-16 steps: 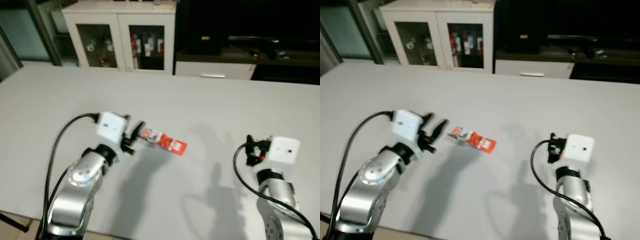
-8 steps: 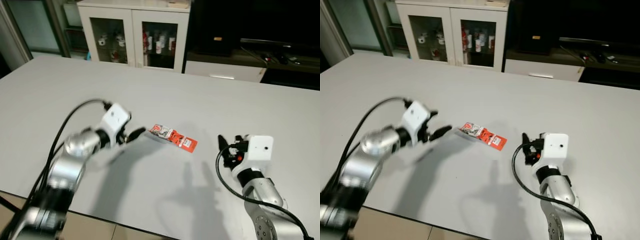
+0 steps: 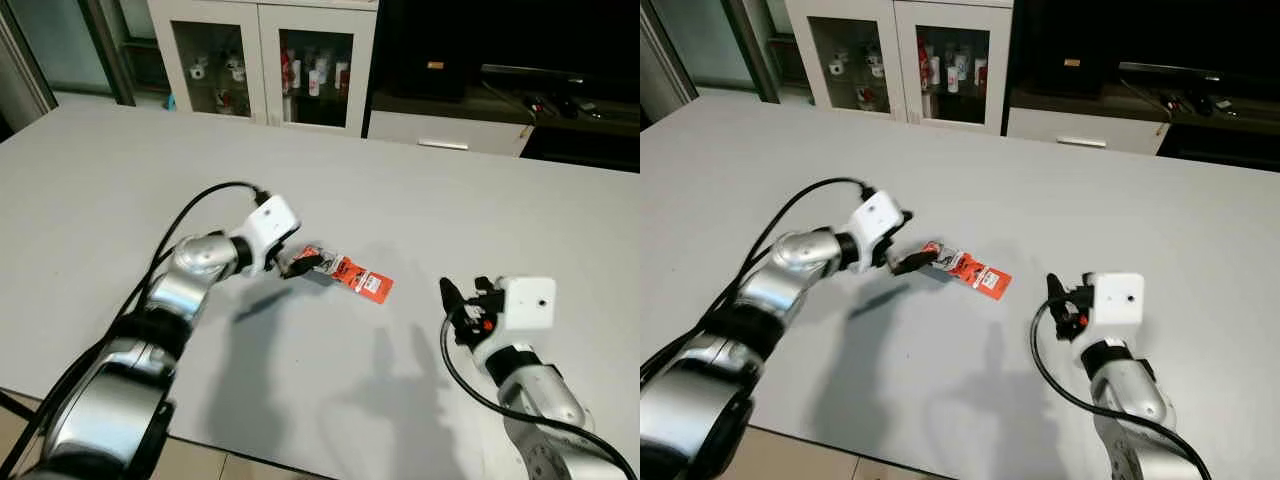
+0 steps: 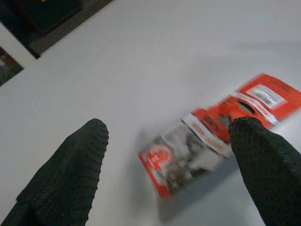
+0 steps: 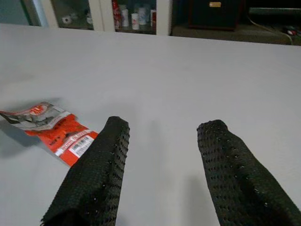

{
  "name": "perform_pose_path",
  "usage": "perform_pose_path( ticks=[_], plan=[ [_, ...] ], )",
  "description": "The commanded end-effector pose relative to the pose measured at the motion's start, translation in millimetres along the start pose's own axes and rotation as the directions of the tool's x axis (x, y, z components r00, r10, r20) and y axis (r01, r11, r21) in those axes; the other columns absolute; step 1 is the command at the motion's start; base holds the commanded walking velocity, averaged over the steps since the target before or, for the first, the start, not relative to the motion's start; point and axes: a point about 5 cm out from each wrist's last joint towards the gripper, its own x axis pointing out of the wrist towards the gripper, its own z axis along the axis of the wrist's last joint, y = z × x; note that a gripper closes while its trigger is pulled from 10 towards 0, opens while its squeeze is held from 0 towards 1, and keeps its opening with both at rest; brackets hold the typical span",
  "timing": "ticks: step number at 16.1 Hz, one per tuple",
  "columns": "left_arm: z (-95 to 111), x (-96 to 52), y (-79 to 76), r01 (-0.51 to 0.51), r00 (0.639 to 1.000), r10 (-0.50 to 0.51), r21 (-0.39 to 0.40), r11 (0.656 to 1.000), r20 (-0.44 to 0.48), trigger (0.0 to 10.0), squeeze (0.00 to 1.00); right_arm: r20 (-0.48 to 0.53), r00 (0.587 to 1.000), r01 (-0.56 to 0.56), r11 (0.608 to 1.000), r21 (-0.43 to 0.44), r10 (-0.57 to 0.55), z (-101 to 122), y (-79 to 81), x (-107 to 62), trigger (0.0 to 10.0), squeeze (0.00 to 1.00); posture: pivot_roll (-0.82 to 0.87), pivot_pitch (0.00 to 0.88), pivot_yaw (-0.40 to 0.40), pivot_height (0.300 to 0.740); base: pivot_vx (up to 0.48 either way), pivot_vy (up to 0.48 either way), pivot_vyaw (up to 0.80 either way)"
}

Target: Picking trash to rubbish bin

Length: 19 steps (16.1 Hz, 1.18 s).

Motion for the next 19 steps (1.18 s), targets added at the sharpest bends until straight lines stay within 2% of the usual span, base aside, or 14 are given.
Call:
perform_pose_path(
  ticks=[1, 3, 4, 6, 7, 8, 10, 12, 14, 16, 18, 19],
  plan=[
    [6, 5.6, 5.4, -0.043, 0.999, 0.043, 0.004, 0.999, 0.008, 10.0, 1.0, 0.008, 1.0, 0.006, 1.0, 0.0, -0.006, 5, -1.7, -4.7, 10.0, 0.0, -0.18, 0.027, 0.009, 0.74, 0.0, 0.0, 0.0],
    [9, 14.4, 5.8, -0.082, 0.996, 0.082, 0.008, 0.997, -0.015, 10.0, 1.0, 0.002, 1.0, 0.016, 1.0, -0.013, -0.016, 7, -3.3, -13.1, 10.0, 0.0, -0.22, 0.05, 0.025, 0.74, 0.0, 0.0, 0.0],
    [8, 15.8, 5.1, -0.077, 0.996, 0.078, 0.018, 0.997, -0.035, 10.0, 1.0, 0.001, 1.0, 0.021, 1.0, -0.021, -0.021, 8, -4.5, -16.0, 10.0, 0.0, -0.23, 0.056, 0.028, 0.74, 0.0, 0.0, 0.0],
    [10, 13.6, 9.1, -0.036, 0.999, 0.035, -0.021, 0.999, -0.035, 10.0, 1.0, 0.003, 0.999, 0.04, 0.999, -0.024, -0.04, 12, -10.4, -23.9, 10.0, 0.0, -0.25, 0.077, 0.028, 0.74, 0.0, 0.0, 0.0],
    [15, 11.1, 13.9, -0.007, 1.0, 0.007, -0.027, 1.0, -0.024, 10.0, 0.0, 0.004, 0.999, 0.039, 0.999, -0.026, -0.039, 15, -13.4, -26.8, 10.0, 0.0, -0.25, 0.093, 0.019, 0.74, 0.0, 0.0, 0.0],
    [17, 9.3, 16.7, 0.005, 1.0, -0.005, -0.032, 0.999, -0.019, 10.0, 0.0, 0.002, 0.999, 0.037, 0.999, -0.026, -0.037, 15, -14.1, -27.8, 10.0, 0.0, -0.25, 0.094, 0.019, 0.74, 0.0, 0.0, 0.0],
    [17, 0.8, 21.3, 0.113, 0.992, -0.115, -0.032, 0.993, -0.047, 10.0, 0.0, -0.002, 1.0, 0.027, 0.999, -0.024, -0.027, 17, -16.5, -29.0, 10.0, 0.0, -0.25, 0.106, 0.009, 0.74, 0.0, 0.0, 0.0],
    [14, -1.7, 20.2, 0.162, 0.984, -0.163, -0.027, 0.986, -0.074, 10.0, 0.0, -0.006, 1.0, 0.021, 0.999, -0.027, -0.021, 18, -17.0, -28.8, 10.0, 0.0, -0.25, 0.106, 0.005, 0.74, 0.0, 0.0, 0.0],
    [3, -3.7, 11.8, 0.265, 0.953, -0.264, -0.014, 0.964, -0.15, 10.0, 0.0, -0.011, 1.0, 0.006, 1.0, -0.028, -0.006, 19, -16.2, -28.4, 10.0, 0.0, -0.25, 0.114, 0.005, 0.74, 0.0, 0.0, 0.0],
    [1, -0.9, 6.9, 0.283, 0.946, -0.277, 0.013, 0.959, -0.17, 10.0, 0.0, -0.013, 1.0, 0.004, 1.0, -0.027, -0.005, 20, -16.1, -29.2, 10.0, 0.0, -0.25, 0.118, 0.006, 0.74, 0.0, 0.0, 0.0],
    [-4, 8.2, 1.2, 0.201, 0.961, -0.17, 0.126, 0.972, -0.22, 10.0, 0.0, -0.016, 1.0, 0.004, 1.0, -0.027, -0.005, 20, -15.9, -30.7, 10.0, 0.0, -0.26, 0.125, 0.007, 0.74, 0.0, 0.0, 0.0],
    [-6, 9.1, -0.9, 0.203, 0.958, -0.169, 0.133, 0.97, -0.232, 10.0, 0.0, -0.016, 1.0, 0.004, 1.0, -0.028, -0.005, 20, -15.9, -30.9, 10.0, 0.0, -0.26, 0.125, 0.007, 0.74, 0.0, 0.0, 0.0]
  ],
)
